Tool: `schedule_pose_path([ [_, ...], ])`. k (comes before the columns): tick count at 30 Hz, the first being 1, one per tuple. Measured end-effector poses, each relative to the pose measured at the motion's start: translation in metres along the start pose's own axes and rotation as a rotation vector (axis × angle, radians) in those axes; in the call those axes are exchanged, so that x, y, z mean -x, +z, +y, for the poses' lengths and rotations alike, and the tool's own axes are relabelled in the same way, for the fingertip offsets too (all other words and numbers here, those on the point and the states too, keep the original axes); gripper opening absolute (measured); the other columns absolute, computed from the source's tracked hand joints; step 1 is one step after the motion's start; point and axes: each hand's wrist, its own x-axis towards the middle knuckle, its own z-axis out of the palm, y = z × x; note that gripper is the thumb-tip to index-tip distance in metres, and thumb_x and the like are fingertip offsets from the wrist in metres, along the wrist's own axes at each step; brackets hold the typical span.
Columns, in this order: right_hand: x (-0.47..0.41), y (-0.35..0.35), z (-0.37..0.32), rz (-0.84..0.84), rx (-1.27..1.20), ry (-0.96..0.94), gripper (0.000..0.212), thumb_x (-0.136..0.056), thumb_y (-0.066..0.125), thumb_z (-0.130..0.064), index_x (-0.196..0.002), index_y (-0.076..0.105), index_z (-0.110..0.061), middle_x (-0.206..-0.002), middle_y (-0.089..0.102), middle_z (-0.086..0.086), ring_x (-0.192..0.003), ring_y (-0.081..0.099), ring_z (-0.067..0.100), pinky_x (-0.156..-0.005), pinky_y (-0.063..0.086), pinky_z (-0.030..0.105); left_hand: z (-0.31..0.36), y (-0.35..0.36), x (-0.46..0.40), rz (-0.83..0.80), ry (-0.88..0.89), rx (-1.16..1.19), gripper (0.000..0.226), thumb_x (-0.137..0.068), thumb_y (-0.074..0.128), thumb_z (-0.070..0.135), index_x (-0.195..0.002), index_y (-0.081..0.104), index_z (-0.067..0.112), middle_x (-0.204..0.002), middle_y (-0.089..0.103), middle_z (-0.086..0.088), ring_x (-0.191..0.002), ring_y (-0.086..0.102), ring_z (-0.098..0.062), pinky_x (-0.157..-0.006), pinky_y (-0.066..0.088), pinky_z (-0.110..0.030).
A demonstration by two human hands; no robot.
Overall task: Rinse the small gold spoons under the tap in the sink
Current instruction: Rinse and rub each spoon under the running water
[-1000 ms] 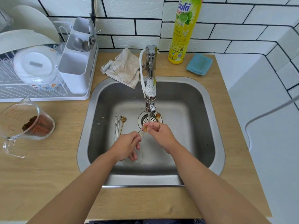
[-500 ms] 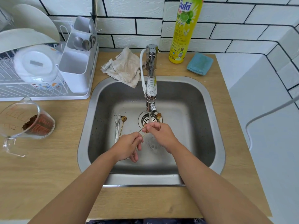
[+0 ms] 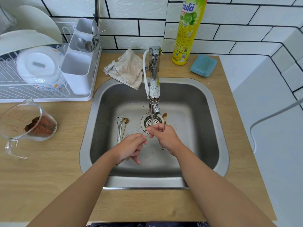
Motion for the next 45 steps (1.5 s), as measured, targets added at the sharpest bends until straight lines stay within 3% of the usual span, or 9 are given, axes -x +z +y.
schedule_pose_path([
  [7, 0.0013, -0.0003, -0.0016, -0.090, -0.045, 0.096, 0.011, -0.099, 0.070, -0.029, -0.103, 0.078, -0.022, -0.095, 0.081, -0.001, -0.046, 0.036, 0.004, -0.041, 0.030, 0.016, -0.0029, 0.0005, 0.0005, 0.070, 0.045, -0.133, 0.029, -0.106, 0.041, 0.031, -0.092, 0.057, 0.012, -0.063, 0.059, -0.001, -0.042, 0.047, -0.016, -0.056, 0.058, -0.037],
  [13, 0.0018, 0.0024, -0.0027, -0.059, -0.051, 0.028, 0.004, -0.093, 0.077, -0.021, -0.095, 0.079, -0.019, -0.088, 0.080, -0.002, -0.053, 0.061, -0.006, -0.046, 0.040, 0.005, -0.0013, 0.0010, -0.0012, 0.070, 0.051, -0.168, 0.028, -0.107, 0.039, 0.032, -0.098, 0.056, 0.012, -0.088, 0.077, -0.008, -0.051, 0.063, -0.021, -0.053, 0.052, -0.026],
  [18, 0.0010, 0.0011, -0.0044, 0.041, -0.071, 0.047, 0.017, -0.101, 0.067, -0.033, -0.095, 0.080, -0.024, -0.106, 0.081, -0.004, -0.046, 0.054, -0.005, -0.044, 0.038, 0.005, -0.0042, 0.0003, 0.0001, 0.119, 0.078, -0.239, 0.007, -0.105, 0.047, 0.031, -0.104, 0.049, 0.024, -0.101, 0.078, 0.007, -0.068, 0.075, -0.025, -0.062, 0.056, -0.022],
  [22, 0.0029, -0.0008, -0.0075, -0.033, -0.127, 0.072, 0.017, -0.101, 0.067, -0.030, -0.116, 0.072, -0.035, -0.115, 0.080, -0.006, -0.046, 0.028, 0.005, -0.044, 0.027, 0.019, -0.0027, 0.0012, 0.0011, 0.098, 0.014, -0.198, 0.016, -0.106, 0.040, 0.034, -0.096, 0.050, 0.026, -0.105, 0.076, 0.008, -0.076, 0.077, -0.029, -0.066, 0.059, -0.031],
  [28, 0.0015, -0.0008, -0.0074, 0.002, -0.222, 0.025, 0.005, -0.096, 0.074, -0.019, -0.094, 0.069, -0.019, -0.092, 0.078, 0.008, -0.040, 0.035, 0.002, -0.039, 0.026, 0.018, -0.0008, 0.0033, 0.0022, 0.108, 0.108, -0.275, 0.024, -0.108, 0.038, 0.024, -0.094, 0.058, 0.023, -0.092, 0.075, 0.006, -0.082, 0.075, -0.017, -0.072, 0.051, -0.030],
  [33, 0.0021, 0.0046, -0.0046, 0.017, -0.072, -0.013, 0.021, -0.103, 0.064, -0.023, -0.097, 0.073, -0.005, -0.097, 0.079, 0.009, -0.045, 0.055, -0.005, -0.046, 0.041, 0.007, -0.0036, 0.0066, 0.0024, 0.105, 0.050, -0.257, 0.025, -0.107, 0.039, 0.020, -0.095, 0.060, 0.019, -0.075, 0.065, -0.001, -0.067, 0.074, -0.024, -0.053, 0.055, -0.029],
  [37, 0.0015, 0.0047, -0.0032, -0.028, -0.060, 0.056, 0.020, -0.108, 0.053, -0.019, -0.119, 0.070, -0.016, -0.109, 0.080, 0.002, -0.044, 0.035, 0.003, -0.043, 0.031, 0.017, -0.0038, 0.0043, 0.0027, 0.100, 0.013, -0.209, 0.025, -0.108, 0.037, 0.025, -0.096, 0.059, 0.019, -0.080, 0.067, -0.007, -0.069, 0.075, -0.034, -0.052, 0.057, -0.030],
  [42, 0.0004, 0.0029, -0.0040, 0.019, -0.051, 0.047, 0.021, -0.105, 0.058, -0.027, -0.106, 0.076, -0.017, -0.103, 0.081, 0.001, -0.048, 0.027, 0.011, -0.042, 0.027, 0.021, -0.0043, 0.0054, 0.0019, 0.069, 0.009, -0.168, 0.025, -0.108, 0.037, 0.025, -0.097, 0.059, 0.018, -0.083, 0.066, -0.008, -0.070, 0.075, -0.036, -0.055, 0.058, -0.032],
  [45, -0.0017, 0.0023, -0.0025, 0.004, -0.095, 0.078, 0.023, -0.108, 0.052, -0.021, -0.116, 0.073, -0.014, -0.107, 0.081, 0.003, -0.045, 0.028, 0.008, -0.042, 0.026, 0.021, -0.0052, 0.0042, 0.0019, 0.072, 0.009, -0.160, 0.025, -0.108, 0.037, 0.025, -0.099, 0.058, 0.016, -0.084, 0.066, -0.008, -0.070, 0.075, -0.036, -0.057, 0.059, -0.034],
])
